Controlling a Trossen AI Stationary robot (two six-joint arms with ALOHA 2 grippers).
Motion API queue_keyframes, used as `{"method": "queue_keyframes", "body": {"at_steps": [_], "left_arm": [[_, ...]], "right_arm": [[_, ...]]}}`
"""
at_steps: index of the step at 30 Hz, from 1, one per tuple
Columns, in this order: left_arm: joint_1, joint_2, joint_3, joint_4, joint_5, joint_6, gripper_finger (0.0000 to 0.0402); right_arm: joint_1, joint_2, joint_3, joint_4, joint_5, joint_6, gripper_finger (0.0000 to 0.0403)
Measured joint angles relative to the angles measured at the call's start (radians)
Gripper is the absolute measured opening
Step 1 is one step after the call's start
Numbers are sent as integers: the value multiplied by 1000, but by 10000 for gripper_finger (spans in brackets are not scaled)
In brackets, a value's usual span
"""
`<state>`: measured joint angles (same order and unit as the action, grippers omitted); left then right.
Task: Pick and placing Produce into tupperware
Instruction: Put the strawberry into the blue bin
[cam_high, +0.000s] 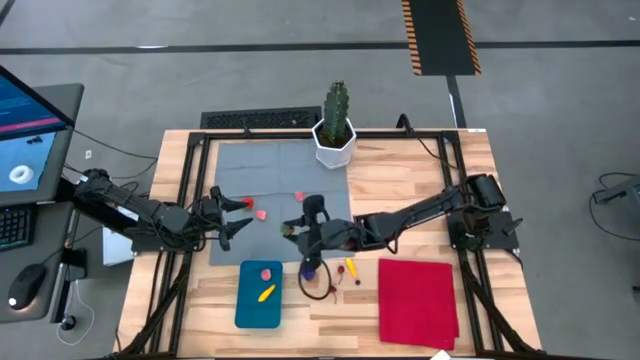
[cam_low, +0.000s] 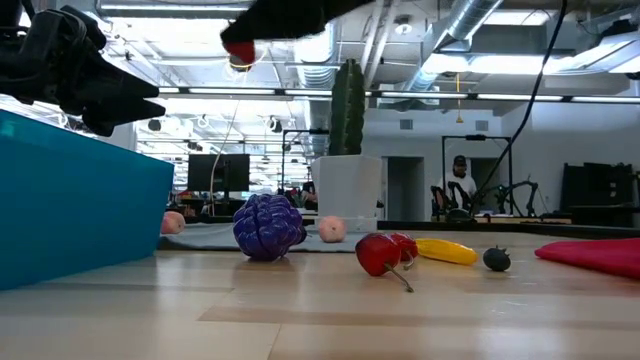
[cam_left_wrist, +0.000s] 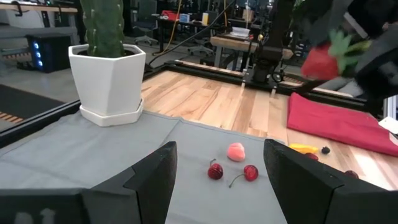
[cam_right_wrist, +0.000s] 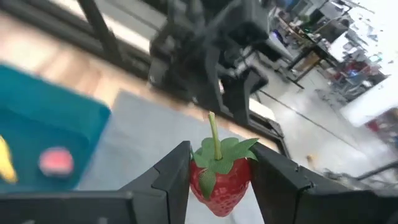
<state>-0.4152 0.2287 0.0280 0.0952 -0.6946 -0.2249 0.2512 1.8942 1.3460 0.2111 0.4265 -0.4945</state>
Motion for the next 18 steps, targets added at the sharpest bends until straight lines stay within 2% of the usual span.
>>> {"method": "queue_keyframes", "body": {"at_steps": [8,12,18], "left_arm": [[0,0,0,-18,1,-7,231],[0,0,0,-26,-6,-4,231],[0,0,0,-33,-42,-4,231]], "right_arm": [[1,0,50,-32,-324,352,166],[17,36,86,-25,-378,458,171],[36,181,242,-216,-430,541,166]]}}
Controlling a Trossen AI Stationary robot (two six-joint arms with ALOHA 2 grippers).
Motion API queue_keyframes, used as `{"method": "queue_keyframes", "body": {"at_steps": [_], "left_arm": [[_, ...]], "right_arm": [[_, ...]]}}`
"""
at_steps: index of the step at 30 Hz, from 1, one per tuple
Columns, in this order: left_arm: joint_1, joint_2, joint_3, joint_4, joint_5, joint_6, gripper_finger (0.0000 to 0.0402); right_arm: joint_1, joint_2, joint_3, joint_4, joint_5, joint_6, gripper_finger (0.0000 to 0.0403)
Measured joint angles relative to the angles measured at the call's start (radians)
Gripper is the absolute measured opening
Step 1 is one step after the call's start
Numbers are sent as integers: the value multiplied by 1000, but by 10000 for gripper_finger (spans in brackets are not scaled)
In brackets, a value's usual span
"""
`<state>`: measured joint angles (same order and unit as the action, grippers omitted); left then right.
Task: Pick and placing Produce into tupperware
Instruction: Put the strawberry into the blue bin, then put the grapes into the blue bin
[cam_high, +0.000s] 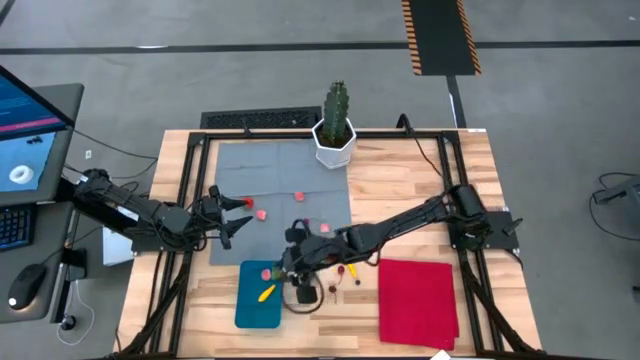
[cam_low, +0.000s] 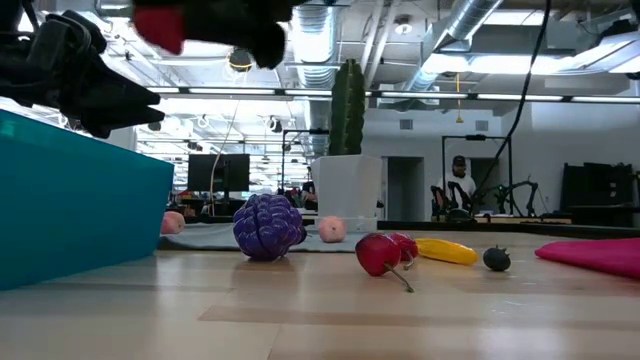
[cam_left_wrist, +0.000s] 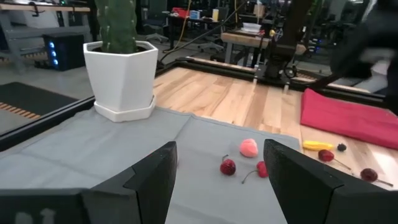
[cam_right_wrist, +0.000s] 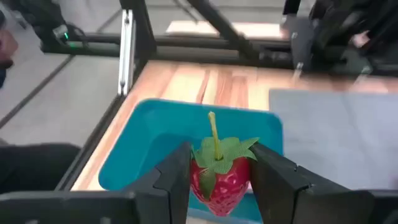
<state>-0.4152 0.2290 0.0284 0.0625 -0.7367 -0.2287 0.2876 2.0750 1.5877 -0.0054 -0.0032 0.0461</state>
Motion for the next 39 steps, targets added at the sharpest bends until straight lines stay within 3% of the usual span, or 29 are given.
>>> {"method": "queue_keyframes", "body": {"at_steps": [10,19,25,34,39], "left_arm": [[0,0,0,-22,-5,0,231],[0,0,1,-24,-10,23,231],[0,0,1,-23,-2,8,231],[0,0,1,-22,-2,8,231],[0,0,1,-23,-3,8,231]], "right_arm": [[17,228,312,-209,-75,42,171],[11,362,444,-237,-154,75,173],[4,401,469,-229,-153,77,191],[5,385,470,-201,-123,33,258],[6,351,467,-246,-100,-29,265]]}}
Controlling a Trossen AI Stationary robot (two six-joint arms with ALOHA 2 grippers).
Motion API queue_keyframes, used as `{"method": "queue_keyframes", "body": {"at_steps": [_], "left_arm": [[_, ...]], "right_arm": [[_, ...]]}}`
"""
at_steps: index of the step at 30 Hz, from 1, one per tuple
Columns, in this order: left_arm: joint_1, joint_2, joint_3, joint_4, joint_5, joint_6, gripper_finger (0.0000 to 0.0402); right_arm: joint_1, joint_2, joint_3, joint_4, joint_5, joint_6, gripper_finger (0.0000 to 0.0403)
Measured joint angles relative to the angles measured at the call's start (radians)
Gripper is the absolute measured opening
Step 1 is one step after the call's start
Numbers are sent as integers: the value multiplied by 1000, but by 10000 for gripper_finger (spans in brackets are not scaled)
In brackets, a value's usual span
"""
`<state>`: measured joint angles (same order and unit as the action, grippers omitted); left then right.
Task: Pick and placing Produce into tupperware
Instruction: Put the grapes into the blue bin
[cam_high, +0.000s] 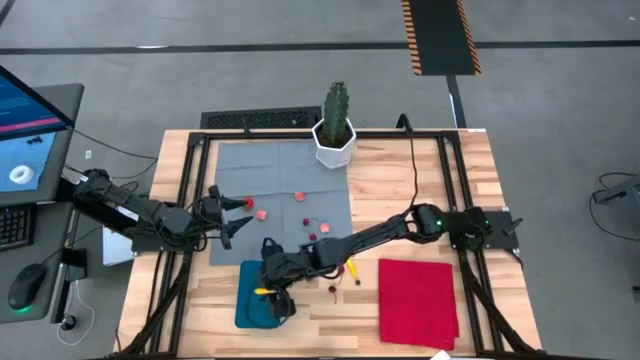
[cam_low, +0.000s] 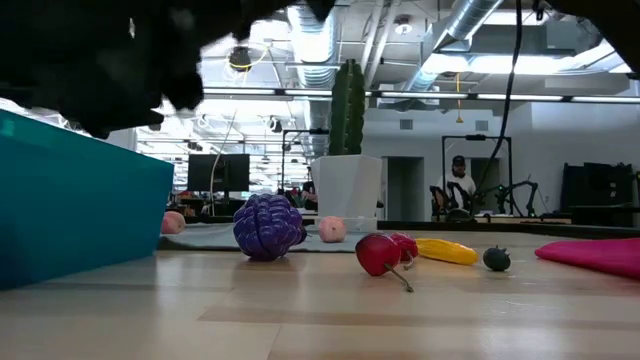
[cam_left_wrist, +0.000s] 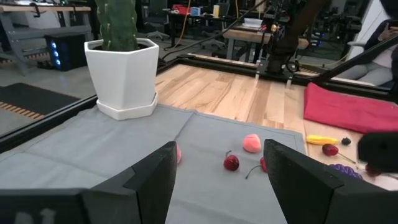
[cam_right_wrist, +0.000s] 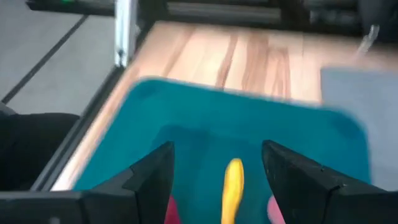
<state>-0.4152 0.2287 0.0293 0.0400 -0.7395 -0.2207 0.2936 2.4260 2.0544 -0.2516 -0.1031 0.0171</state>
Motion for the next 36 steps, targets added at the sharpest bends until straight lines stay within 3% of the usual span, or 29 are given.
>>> {"method": "queue_keyframes", "body": {"at_steps": [8,22,29,36], "left_arm": [[0,0,0,0,0,0,231],[0,0,-1,-1,0,-12,231],[0,0,-1,-2,10,-26,231],[0,0,-1,-3,14,-27,231]], "right_arm": [[16,-158,3,-101,41,-114,265],[-16,-442,-11,-375,56,-54,265],[50,-619,-113,-410,123,-32,265],[133,-870,-347,-301,324,-4,265]]}}
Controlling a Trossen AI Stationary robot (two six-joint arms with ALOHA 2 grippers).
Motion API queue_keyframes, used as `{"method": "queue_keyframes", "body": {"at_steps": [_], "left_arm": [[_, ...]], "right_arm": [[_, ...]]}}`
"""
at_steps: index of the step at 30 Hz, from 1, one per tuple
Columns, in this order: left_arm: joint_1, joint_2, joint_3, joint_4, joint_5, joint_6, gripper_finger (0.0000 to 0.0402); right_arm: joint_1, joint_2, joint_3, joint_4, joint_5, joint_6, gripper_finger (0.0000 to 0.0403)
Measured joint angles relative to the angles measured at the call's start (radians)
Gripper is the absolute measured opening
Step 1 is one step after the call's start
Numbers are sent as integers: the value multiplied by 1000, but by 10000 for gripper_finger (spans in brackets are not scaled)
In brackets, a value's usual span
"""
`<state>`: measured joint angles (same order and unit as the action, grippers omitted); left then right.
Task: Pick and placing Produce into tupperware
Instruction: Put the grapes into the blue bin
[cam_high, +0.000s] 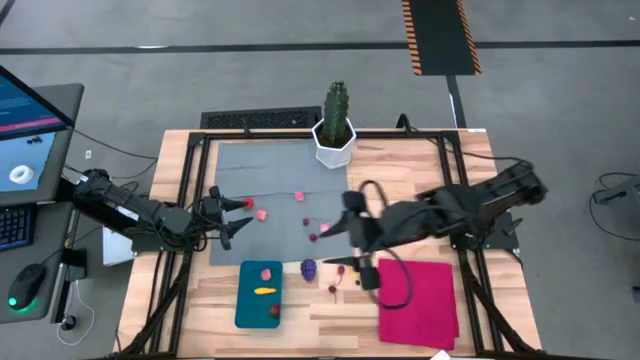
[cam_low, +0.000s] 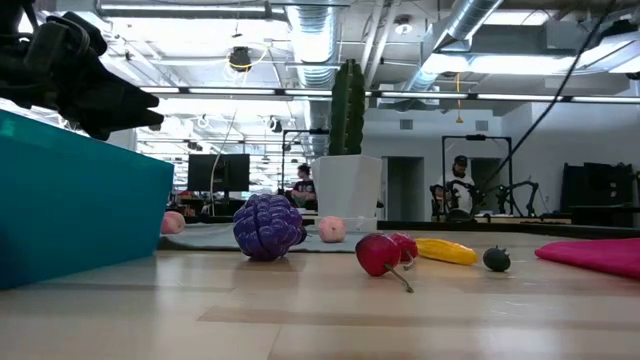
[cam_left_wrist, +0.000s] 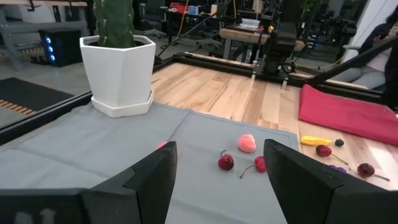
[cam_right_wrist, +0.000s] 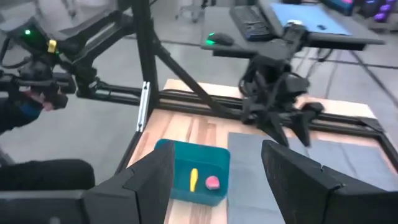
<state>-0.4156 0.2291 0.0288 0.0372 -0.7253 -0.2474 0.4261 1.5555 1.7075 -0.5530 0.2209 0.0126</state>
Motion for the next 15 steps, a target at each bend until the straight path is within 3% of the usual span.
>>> {"method": "queue_keyframes", "body": {"at_steps": [5,12,15], "left_arm": [[0,0,0,0,16,0,231],[0,0,0,-1,6,0,231],[0,0,0,0,59,-17,231]], "right_arm": [[57,-196,-276,109,172,89,265],[115,-391,-680,382,258,185,265],[135,-440,-830,493,284,226,265]]}}
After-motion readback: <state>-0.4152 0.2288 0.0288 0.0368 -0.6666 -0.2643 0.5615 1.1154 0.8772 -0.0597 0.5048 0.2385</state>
